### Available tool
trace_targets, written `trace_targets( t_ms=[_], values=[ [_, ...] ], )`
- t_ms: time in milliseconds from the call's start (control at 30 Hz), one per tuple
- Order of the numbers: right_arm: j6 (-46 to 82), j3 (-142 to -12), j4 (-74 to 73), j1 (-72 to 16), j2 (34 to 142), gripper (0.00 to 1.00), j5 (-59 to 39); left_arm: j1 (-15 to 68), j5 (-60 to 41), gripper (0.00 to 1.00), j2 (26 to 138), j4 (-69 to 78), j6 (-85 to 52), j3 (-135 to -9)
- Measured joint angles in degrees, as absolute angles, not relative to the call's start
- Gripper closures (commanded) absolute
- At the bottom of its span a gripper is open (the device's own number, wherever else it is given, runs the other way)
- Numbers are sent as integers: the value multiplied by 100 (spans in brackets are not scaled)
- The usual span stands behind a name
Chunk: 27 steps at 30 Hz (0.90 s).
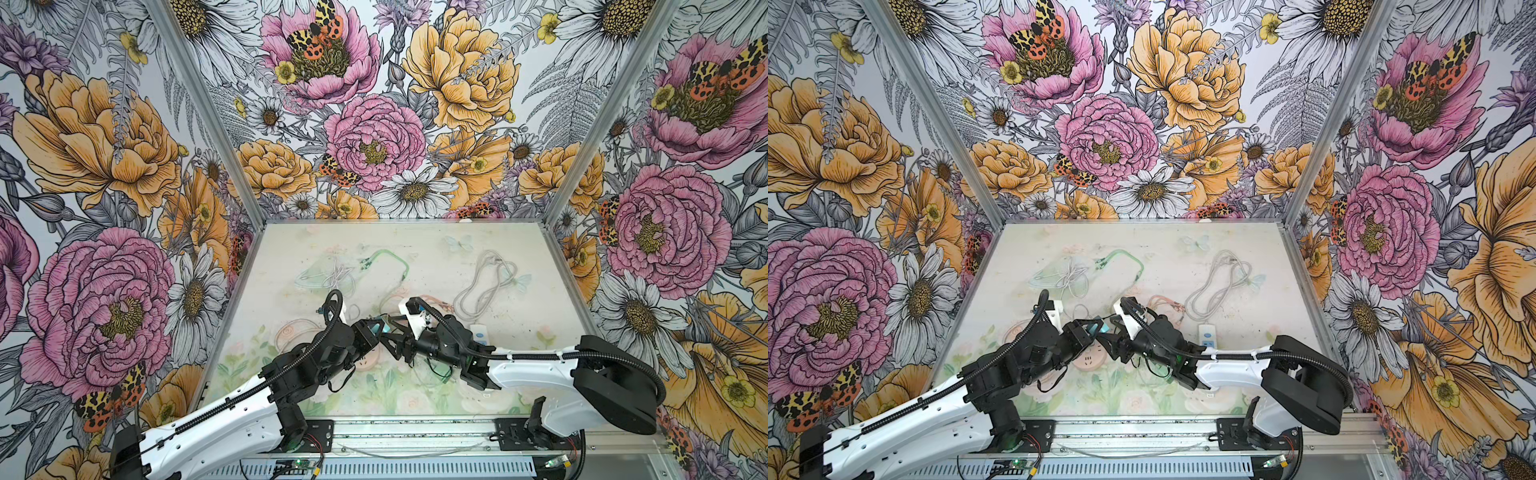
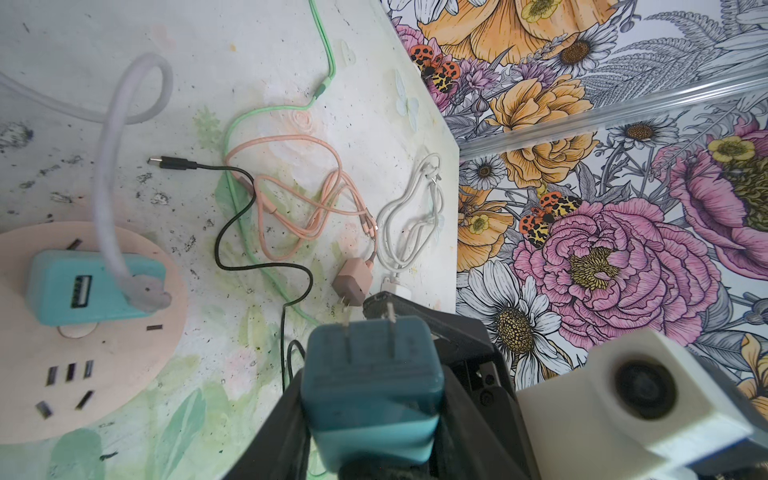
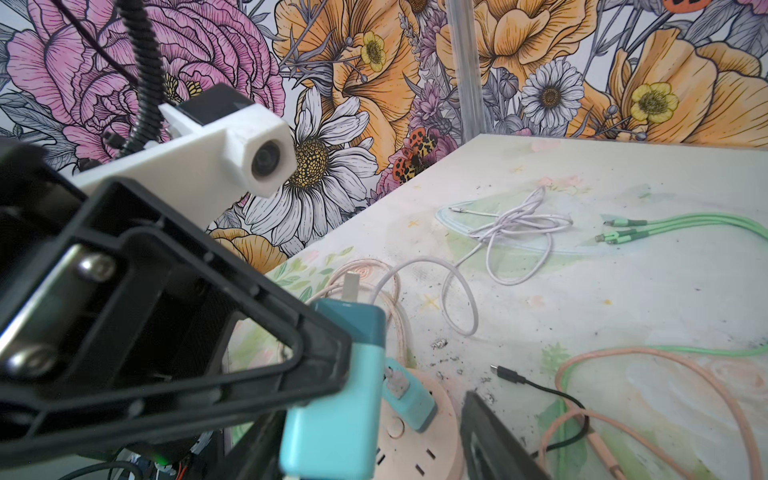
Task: Insert the plug
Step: 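Close the right gripper on the charger held by the left gripper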
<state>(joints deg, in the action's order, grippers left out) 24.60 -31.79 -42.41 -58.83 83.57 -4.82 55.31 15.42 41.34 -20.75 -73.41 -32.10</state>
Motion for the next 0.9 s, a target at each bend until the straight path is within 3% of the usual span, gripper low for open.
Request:
trace_targets(
  t_ms=[233,433,900],
  values=[
    [2600,-3179,-4342,-5876,8427,42,-484,5531,1559,65,4130,-1890,-7406,-3061],
    [2698,-3179,-4357,-5846,8503,54,-508,5531,1623,65,4091,-1358,-7655,-2679],
    [2762,-3201,-4464,-5841,8624,51,-545,5531,1721,64,4086,-1151,-7806,-2628]
  ],
)
